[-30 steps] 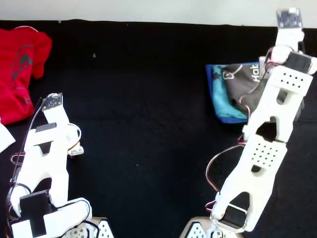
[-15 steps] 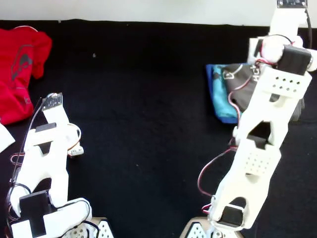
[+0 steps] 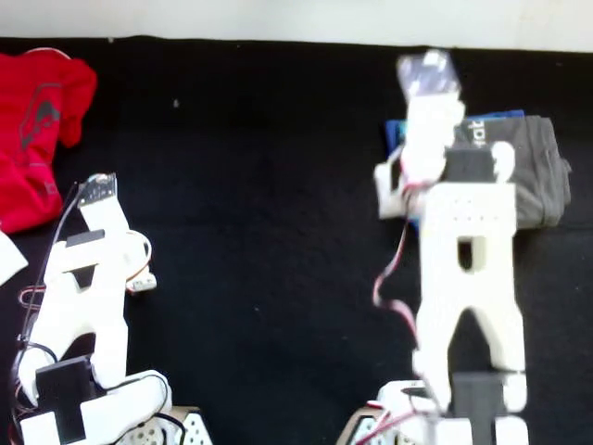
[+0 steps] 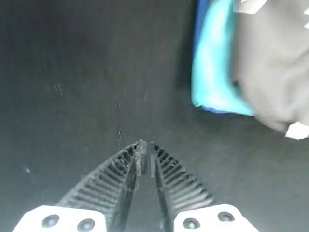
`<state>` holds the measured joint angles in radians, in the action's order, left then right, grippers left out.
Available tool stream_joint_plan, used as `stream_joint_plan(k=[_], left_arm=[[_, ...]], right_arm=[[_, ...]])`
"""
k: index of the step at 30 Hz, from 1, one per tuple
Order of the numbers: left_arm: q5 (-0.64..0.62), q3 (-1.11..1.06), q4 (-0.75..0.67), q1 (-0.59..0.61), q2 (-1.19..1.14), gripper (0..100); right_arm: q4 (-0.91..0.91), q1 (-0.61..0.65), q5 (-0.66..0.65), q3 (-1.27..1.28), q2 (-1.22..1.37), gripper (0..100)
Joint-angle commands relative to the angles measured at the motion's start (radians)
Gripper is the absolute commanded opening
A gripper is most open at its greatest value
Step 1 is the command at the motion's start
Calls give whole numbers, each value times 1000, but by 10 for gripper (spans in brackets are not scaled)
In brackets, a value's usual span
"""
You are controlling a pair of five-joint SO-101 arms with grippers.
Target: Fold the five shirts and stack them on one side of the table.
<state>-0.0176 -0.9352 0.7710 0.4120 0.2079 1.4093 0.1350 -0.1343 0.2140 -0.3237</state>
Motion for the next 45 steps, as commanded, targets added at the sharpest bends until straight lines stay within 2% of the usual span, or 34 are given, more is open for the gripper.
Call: stream_joint_plan(k=[1,5,9,11,14,20,26,32,34,36,42,45], left_arm=[[3,50,26,28,-1,14],[46,216,241,197,-4,14],[307,398,364,443,-8,37],[413,456,364,555,-10,97],[542,509,362,650,-41,187],[649,599,186,768,-245,181],[678,734,170,769,-450,178],[678,794,175,723,-536,176],[678,796,175,719,-538,122],[678,796,175,714,-535,0],[677,794,187,711,-429,8],[677,794,282,668,-320,8]], right_arm=[[-160,19,-37,372,-150,83],[-246,16,-57,590,-237,163],[-320,16,-117,748,-285,184],[-357,16,-117,806,-298,184],[-418,16,-118,878,-295,184],[-456,16,-115,963,-305,184],[-456,16,-115,995,-305,184],[-456,16,-115,1009,-305,184],[-456,16,-115,1009,-305,184],[-456,16,-115,1009,-305,184],[-478,16,-114,1010,-303,184],[-536,15,-114,1030,-297,184]])
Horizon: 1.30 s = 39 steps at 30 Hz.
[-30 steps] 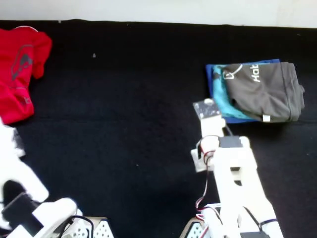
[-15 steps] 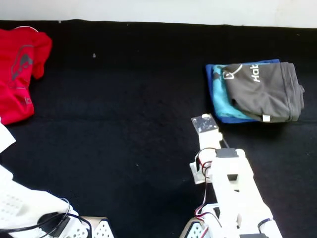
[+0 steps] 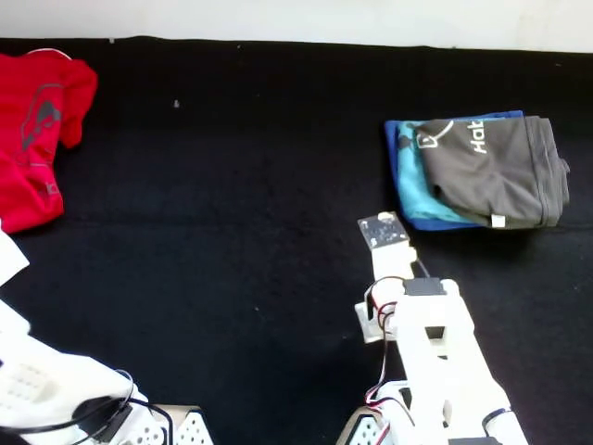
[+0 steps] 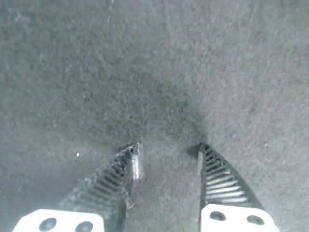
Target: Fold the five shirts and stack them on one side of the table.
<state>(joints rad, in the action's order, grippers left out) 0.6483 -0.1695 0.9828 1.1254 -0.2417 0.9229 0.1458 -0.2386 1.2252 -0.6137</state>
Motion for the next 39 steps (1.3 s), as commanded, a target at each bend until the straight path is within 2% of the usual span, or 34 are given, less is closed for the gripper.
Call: stream_joint_plan(k=[1,4,7,14,19,26,28,33,34,39], left_arm=[[11,28,114,-67,174,8],[-17,30,235,-162,320,8],[-75,47,334,-294,463,8],[-176,266,549,-740,690,8],[-203,499,572,-1017,713,8],[-227,736,572,-1219,690,8],[-272,806,583,-1251,691,8],[-325,898,781,-1250,691,8],[-325,863,792,-1213,693,8],[-321,584,792,-842,727,8]], right_arm=[[-81,4,-9,41,-13,184],[-193,5,-9,113,-8,184],[-214,5,-9,145,-16,184],[-217,5,-9,153,-15,184],[-217,5,-9,154,-15,184],[-217,5,-9,154,-15,184],[-217,5,-9,154,-15,184],[-217,5,-9,154,-15,184],[-217,5,-9,154,-15,184],[-197,5,-12,140,-15,184]])
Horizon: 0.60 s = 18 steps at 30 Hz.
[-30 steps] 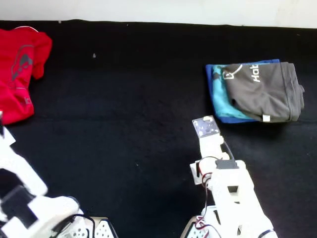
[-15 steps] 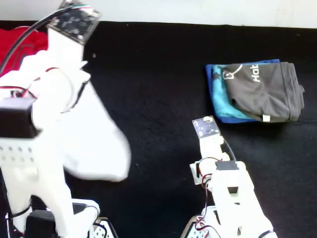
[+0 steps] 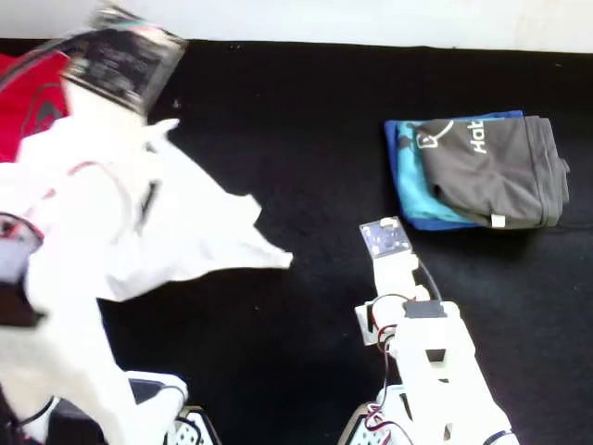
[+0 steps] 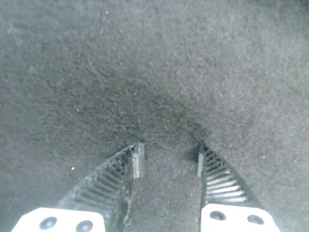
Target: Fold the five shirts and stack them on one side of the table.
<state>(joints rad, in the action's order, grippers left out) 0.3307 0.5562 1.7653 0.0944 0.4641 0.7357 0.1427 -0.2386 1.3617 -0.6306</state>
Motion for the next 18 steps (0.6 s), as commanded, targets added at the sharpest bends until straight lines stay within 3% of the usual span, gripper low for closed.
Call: stream_joint_plan(k=[1,6,11,18], left_arm=[[6,-223,9,251,21,8],[173,-638,-107,516,21,8],[278,-869,-288,751,21,8],[431,-1023,-371,901,21,8]], right_arm=[[12,12,-11,-21,2,184],[251,51,-11,-309,25,184],[456,137,-11,-711,157,184],[565,321,77,-1251,545,187]])
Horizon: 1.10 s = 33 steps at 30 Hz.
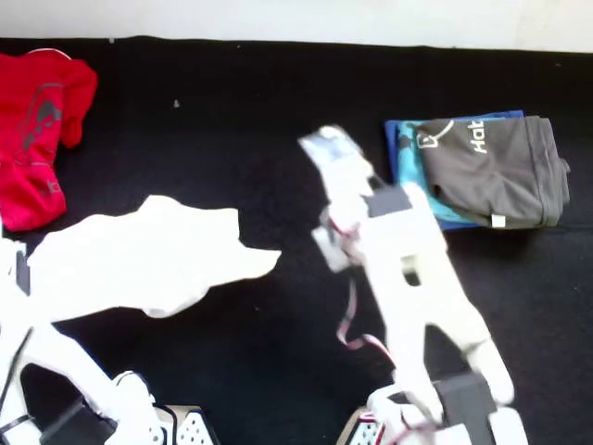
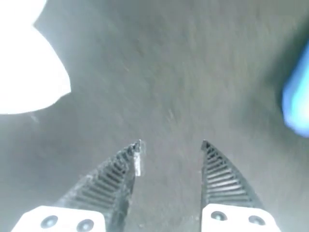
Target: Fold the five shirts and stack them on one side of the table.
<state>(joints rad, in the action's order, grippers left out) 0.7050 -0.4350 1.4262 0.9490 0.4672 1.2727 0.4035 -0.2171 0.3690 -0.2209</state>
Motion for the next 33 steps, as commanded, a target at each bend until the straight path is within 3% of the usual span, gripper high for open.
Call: stream_joint_plan(k=[1,5,8,11,16,22,28,30,33], left_arm=[[63,-48,-38,59,18,8],[61,-96,-38,73,18,8],[61,-113,-38,67,18,8],[61,-117,-37,67,18,8],[61,-117,-35,67,18,8],[61,-117,-35,67,18,8],[60,-117,-35,65,19,8],[60,-117,-35,64,19,8],[60,-119,-34,44,19,8]], right_arm=[[36,85,78,-338,197,187],[125,214,130,-647,458,193],[194,294,129,-857,650,268],[236,328,127,-1064,822,345],[271,364,132,-1363,1073,339],[358,424,132,-1596,1287,331],[360,417,126,-1652,1425,327],[361,409,126,-1652,1435,255],[354,377,130,-1678,1435,51]])
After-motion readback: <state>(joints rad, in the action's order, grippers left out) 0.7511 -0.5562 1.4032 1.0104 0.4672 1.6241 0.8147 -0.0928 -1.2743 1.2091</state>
